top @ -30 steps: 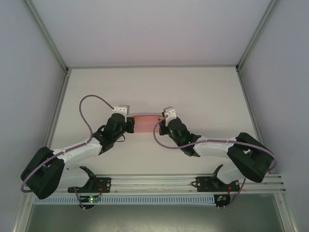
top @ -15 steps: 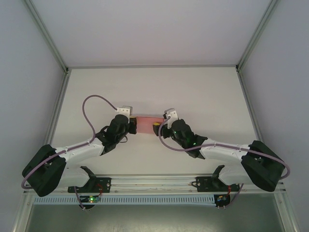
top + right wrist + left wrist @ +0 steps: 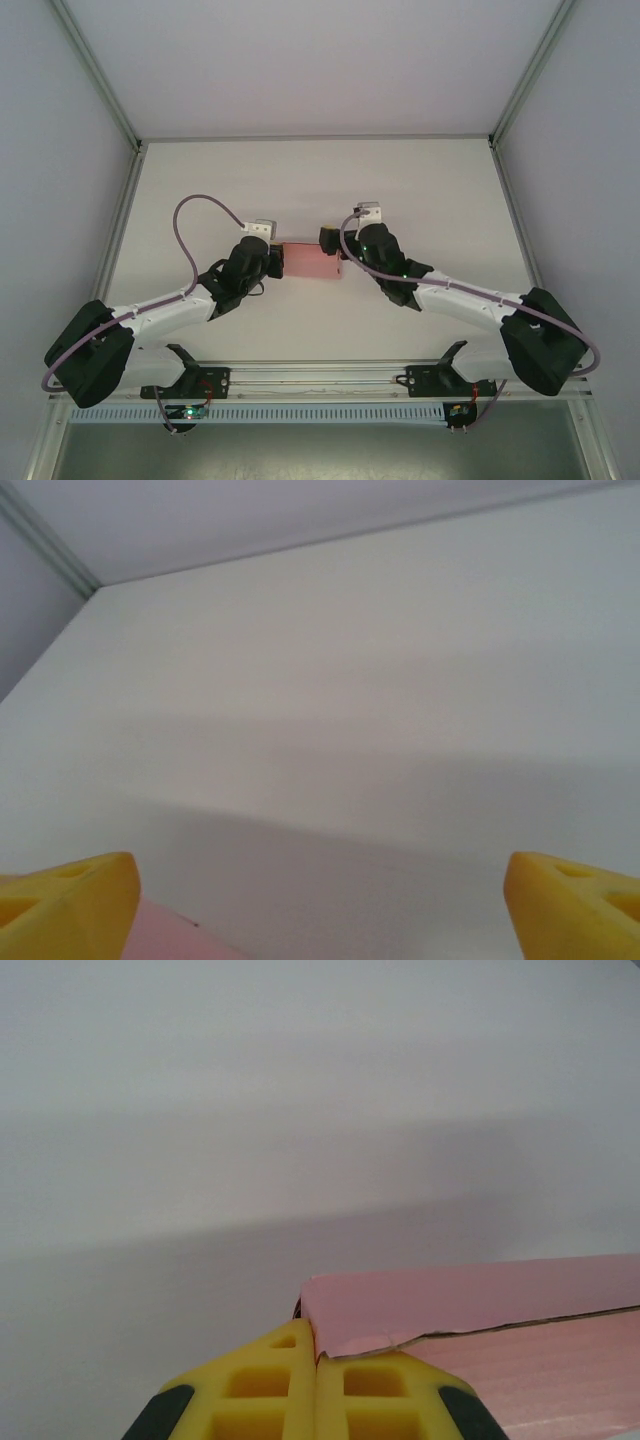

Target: Assemble paper box

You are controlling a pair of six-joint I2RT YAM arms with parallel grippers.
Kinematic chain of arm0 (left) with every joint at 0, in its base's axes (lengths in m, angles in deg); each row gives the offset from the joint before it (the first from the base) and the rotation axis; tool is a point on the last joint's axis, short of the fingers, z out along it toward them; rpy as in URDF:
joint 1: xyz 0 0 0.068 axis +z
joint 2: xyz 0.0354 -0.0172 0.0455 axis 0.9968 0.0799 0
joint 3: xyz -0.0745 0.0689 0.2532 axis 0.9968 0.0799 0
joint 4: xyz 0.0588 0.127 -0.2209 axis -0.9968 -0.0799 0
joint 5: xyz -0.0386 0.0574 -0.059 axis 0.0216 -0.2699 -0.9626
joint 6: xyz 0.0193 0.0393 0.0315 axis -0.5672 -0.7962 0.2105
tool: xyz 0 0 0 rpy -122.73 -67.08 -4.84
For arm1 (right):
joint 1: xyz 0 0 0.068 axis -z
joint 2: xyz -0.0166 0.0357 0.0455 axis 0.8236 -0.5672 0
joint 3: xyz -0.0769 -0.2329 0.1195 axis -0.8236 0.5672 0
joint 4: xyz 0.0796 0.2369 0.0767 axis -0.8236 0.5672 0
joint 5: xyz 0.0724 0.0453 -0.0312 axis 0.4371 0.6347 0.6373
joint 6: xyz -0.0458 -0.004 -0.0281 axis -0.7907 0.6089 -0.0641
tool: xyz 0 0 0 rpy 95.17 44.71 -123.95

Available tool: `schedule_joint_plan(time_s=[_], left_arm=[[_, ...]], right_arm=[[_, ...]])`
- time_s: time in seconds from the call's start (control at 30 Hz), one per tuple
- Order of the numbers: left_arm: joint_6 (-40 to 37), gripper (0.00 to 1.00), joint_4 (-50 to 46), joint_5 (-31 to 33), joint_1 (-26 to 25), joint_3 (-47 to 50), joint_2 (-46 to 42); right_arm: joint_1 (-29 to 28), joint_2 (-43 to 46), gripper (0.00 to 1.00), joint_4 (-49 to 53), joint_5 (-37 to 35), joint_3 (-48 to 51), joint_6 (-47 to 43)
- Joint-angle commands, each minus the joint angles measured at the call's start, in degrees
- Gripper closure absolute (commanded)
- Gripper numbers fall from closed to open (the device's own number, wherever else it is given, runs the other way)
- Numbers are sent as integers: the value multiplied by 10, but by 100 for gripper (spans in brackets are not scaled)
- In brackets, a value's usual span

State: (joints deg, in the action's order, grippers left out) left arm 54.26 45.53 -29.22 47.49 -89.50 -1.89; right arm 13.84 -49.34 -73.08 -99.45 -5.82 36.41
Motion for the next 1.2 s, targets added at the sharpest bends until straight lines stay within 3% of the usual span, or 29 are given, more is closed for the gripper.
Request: schedule_joint_plan(time_s=[0.0,0.5,0.9,1.0,1.17], left_arm=[[-10,100,-97,-11,-13,9,17],[-8,98,-98,-30,-20,-4,36],[-26,63,-179,-22,-21,-23,-24],[-33,45,-191,-42,-21,-27,-39],[-35,30,-213,-92,-21,-38,-58]], right_arm=[[7,-16,10,42,13,2,49],[7,-82,18,-108,34,121,77],[6,-143,34,-164,47,151,116],[6,-150,35,-164,48,151,122],[6,-150,36,-162,47,151,125]])
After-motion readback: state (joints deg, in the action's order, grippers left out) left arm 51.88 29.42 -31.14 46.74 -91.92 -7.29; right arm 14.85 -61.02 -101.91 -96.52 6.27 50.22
